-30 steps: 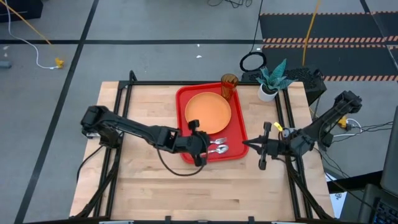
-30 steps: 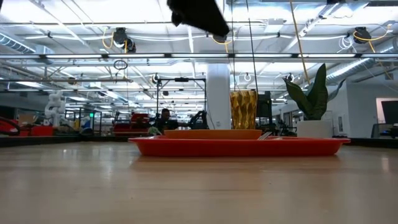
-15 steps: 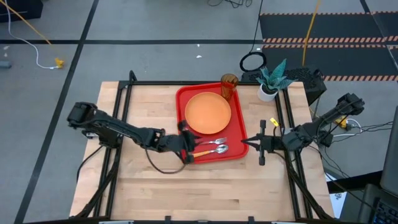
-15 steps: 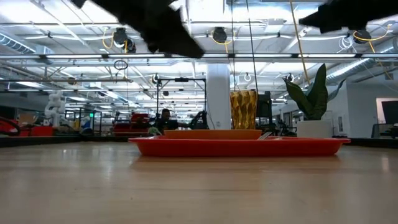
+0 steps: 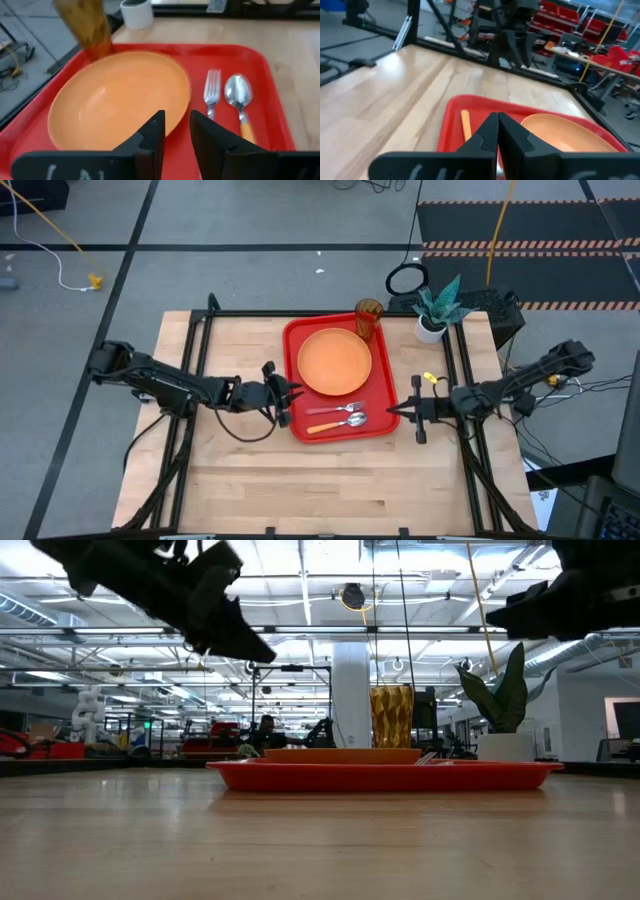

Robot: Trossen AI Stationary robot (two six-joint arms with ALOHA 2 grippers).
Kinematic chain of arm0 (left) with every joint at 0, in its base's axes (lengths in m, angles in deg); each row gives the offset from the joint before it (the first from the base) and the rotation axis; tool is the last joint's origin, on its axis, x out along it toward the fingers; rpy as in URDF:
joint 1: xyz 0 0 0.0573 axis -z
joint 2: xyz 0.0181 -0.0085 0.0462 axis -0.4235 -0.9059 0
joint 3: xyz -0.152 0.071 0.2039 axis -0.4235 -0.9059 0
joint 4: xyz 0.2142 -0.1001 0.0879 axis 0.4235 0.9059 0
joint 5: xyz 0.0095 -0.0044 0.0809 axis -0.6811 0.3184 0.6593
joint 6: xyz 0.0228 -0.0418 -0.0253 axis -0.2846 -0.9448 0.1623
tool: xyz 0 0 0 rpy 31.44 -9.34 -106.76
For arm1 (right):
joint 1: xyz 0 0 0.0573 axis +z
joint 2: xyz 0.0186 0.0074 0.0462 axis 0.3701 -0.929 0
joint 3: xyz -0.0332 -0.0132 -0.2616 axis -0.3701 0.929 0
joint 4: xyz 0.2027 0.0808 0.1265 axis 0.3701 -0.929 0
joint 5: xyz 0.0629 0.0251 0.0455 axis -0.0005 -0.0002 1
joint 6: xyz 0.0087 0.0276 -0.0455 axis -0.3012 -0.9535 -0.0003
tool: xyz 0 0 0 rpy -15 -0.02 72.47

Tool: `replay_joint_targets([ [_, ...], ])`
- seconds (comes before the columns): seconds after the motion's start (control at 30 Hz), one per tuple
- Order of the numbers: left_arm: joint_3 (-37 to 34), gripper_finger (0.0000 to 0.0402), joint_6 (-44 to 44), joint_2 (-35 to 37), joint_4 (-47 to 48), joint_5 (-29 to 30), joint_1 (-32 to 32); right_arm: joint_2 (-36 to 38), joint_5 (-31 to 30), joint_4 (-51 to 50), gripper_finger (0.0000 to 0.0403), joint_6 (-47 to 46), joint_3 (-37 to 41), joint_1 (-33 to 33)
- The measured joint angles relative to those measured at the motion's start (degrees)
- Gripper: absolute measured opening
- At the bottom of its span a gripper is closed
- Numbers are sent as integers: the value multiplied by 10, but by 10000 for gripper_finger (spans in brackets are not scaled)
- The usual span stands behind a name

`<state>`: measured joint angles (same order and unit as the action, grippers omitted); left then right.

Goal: Pick and place plate/cup/fork/spoon on tray
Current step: Return to Home Position

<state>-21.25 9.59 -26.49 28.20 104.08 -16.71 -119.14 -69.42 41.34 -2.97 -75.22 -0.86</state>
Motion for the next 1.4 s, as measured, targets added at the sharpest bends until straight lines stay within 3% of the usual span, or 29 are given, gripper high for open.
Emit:
replay_joint_targets([
  [0.37, -85, 93, 3, 19, -46, -7, -48, 9, 54, 5, 0, -16, 32, -82],
  [0.77, -87, 93, 29, 19, -62, -23, -55, 44, 39, -1, 0, -74, 63, -80],
  [0.97, -87, 93, 36, 19, -77, -26, -55, 121, 39, -54, 0, -55, 63, -69],
  [1.4, -87, 93, 49, 19, -97, -27, -55, 365, 46, -212, 0, -3, 64, -81],
])
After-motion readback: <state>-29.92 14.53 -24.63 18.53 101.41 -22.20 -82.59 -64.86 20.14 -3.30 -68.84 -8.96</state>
